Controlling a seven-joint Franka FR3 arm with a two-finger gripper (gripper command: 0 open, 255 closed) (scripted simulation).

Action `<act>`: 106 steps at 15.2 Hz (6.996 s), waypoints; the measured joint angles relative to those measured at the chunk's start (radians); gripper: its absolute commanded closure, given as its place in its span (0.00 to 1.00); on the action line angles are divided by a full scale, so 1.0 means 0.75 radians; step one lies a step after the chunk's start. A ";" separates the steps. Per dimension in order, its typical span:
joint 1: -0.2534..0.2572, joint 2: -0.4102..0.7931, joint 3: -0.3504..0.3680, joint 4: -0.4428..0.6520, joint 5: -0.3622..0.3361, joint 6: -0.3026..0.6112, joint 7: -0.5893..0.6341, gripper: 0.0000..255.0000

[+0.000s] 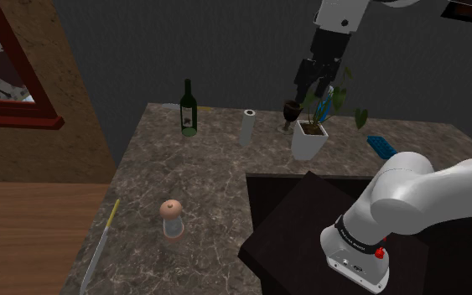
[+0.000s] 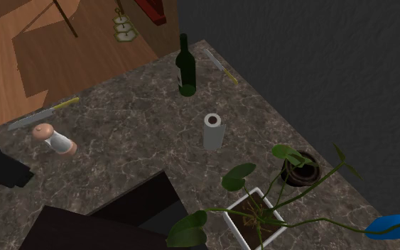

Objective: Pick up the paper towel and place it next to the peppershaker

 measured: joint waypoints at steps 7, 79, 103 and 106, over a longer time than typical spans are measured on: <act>-0.009 0.139 -0.084 -0.046 -0.073 0.186 -0.151 0.00; -0.195 1.830 -0.301 1.049 0.101 0.847 -1.112 1.00; -0.197 1.710 -0.325 1.292 0.065 0.488 -1.094 1.00; -0.199 1.705 -0.326 1.340 0.062 0.434 -1.092 1.00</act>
